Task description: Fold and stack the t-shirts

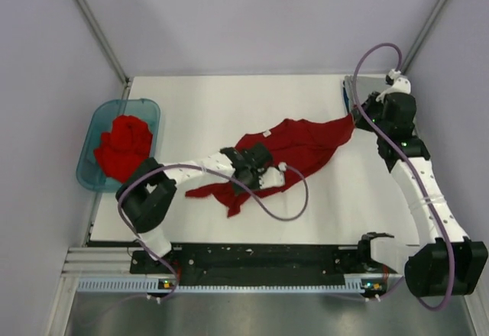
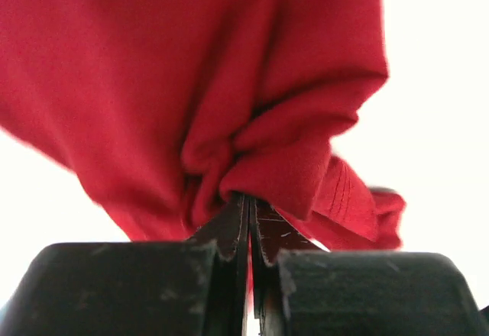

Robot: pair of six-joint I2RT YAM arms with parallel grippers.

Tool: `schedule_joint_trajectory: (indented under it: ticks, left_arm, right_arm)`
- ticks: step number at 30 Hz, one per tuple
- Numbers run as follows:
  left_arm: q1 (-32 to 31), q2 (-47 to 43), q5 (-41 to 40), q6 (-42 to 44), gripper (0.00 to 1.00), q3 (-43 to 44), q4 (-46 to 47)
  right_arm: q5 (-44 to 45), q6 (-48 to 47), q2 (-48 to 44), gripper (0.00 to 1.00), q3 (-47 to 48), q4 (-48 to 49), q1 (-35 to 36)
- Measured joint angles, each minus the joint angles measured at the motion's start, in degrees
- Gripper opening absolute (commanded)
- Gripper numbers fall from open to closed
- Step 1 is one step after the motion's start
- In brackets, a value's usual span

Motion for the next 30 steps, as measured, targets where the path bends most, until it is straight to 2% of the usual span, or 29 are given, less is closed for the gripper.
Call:
schedule_joint_trajectory:
  ticks: [4, 11, 14, 17, 24, 27, 30]
  left_arm:
    - [10.8, -5.2, -1.9, -0.1, 0.0, 7.0, -4.2]
    - [22.9, -23.3, -4.7, 0.2, 0.0, 32.5, -8.7]
    - [28.6, -28.6, -8.0, 0.4, 0.0, 40.4, -9.3]
    - [31.2, -31.5, -10.8, 1.1, 0.0, 44.8, -11.0]
    - [35.7, -29.6, -15.2, 3.0, 0.0, 44.7, -11.3]
    - [38.3, -25.9, -16.0, 3.4, 0.0, 41.0, -8.0]
    - [39.4, -18.6, -15.8, 2.6, 0.0, 37.6, -4.2]
  right_arm:
    - [-1.0, -1.8, -3.1, 0.0, 5.2, -4.0, -0.2]
    - [-3.8, -5.5, -7.6, 0.0, 22.5, -12.3, -0.4]
    - [-3.9, -6.2, -11.9, 0.0, 25.6, -14.4, -0.4]
    - [-4.3, -6.9, -16.0, 0.0, 25.8, -16.6, -0.4]
    - [-12.5, -7.6, -18.2, 0.0, 24.3, -22.5, -0.5]
    - [-17.0, -7.0, -17.3, 0.0, 18.7, -23.0, -0.5]
    - [-19.6, -5.1, -14.4, 0.0, 9.6, -21.8, -0.5]
